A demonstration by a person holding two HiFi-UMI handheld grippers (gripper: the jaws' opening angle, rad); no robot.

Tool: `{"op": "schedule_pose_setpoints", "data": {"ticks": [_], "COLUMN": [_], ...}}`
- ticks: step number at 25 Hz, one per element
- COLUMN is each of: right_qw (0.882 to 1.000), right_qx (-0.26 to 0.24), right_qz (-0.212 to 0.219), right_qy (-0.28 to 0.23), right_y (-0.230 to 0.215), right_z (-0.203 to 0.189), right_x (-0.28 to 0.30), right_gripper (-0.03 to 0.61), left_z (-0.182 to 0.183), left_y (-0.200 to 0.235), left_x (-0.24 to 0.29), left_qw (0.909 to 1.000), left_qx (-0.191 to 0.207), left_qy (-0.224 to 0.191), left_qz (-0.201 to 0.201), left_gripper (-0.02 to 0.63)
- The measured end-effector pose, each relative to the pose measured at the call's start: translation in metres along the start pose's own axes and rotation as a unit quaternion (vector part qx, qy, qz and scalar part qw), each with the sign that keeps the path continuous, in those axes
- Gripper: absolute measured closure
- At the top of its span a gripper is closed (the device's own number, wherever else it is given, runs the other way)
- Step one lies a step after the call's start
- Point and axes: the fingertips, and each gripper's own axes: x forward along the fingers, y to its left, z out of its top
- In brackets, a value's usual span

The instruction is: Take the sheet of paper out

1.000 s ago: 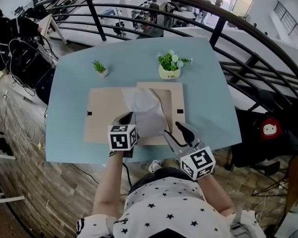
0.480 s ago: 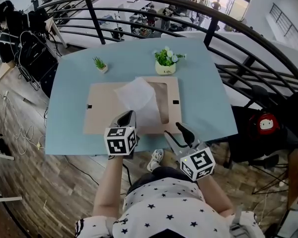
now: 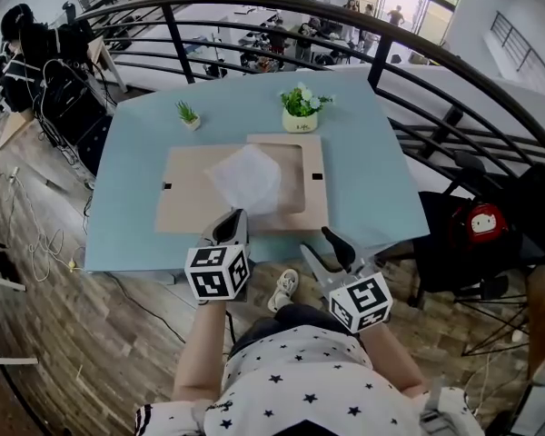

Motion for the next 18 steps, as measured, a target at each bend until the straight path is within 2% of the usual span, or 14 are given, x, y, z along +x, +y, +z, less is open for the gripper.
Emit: {"op": "schedule_pose_setpoints", "data": {"ticks": [11,18], "right_qw": [1.0,1.0], "right_qx": [-0.002,-0.009], "right_qz": [0.007,0.002], "right_qy": [-0.01,-0.016], "right_y": [-0.016,0.017], "right_z": [-0.006,0.002], "right_x": [-0.025,-0.024], "right_gripper": [0.387,0.387], "left_z": [-0.009,-0.011], "left_y": [-0.046,-0.037], "left_x": [-0.027,-0.068], "left_qw": [0.9994,0.9986], "left_qx": [-0.021,-0.025], "left_qy": [-0.027,-0.038], "left_qz": [-0.011,-0.025], "left_gripper": [0.612,0.612]}}
